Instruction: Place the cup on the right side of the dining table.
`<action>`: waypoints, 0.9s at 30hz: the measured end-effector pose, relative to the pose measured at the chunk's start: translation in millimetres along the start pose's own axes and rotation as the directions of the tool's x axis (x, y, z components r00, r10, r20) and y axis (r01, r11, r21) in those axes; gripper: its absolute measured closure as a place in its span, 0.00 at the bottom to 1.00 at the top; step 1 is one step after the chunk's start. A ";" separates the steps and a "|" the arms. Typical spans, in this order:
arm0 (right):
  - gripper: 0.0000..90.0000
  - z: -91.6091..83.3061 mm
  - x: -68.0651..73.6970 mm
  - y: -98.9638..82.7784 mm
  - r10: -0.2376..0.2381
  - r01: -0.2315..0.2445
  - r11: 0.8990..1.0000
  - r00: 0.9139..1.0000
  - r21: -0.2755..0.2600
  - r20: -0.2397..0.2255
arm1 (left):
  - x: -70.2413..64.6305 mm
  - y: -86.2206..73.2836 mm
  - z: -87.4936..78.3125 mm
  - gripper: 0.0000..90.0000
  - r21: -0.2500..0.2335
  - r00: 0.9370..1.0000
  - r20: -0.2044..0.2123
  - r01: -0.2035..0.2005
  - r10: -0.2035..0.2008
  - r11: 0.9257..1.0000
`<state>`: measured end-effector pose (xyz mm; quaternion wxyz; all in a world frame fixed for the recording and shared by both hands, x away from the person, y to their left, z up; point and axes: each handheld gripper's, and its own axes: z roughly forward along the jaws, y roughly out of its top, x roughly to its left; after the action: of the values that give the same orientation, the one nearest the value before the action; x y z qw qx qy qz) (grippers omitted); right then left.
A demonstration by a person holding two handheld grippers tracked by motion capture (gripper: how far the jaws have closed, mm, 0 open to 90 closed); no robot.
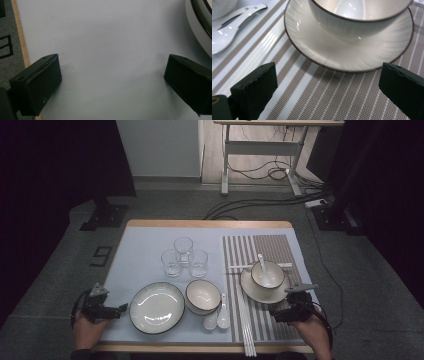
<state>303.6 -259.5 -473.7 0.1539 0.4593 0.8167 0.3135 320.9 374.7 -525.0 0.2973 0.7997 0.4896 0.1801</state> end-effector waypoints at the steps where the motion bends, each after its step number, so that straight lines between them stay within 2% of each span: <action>1: 0.02 -0.1 1.1 2.5 -0.005 0.005 1.000 1.000 0.000 -0.002 | 0.0 0.0 0.0 0.01 0.000 1.000 0.000 0.000 0.000 1.000; 13: 0.03 -0.2 14.9 33.2 -0.052 0.052 0.998 0.998 0.019 -0.029 | 0.1 0.0 -0.1 0.01 0.001 1.000 0.000 -0.001 0.001 1.000; 27: 0.01 7.8 24.4 62.1 -0.062 0.063 0.998 0.996 0.015 -0.061 | 0.2 0.1 0.0 0.01 0.001 1.000 0.001 0.000 0.000 1.000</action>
<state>335.5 -212.3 -438.1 0.1349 0.4252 0.8376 0.3154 321.0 374.8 -525.0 0.2971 0.8000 0.4894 0.1796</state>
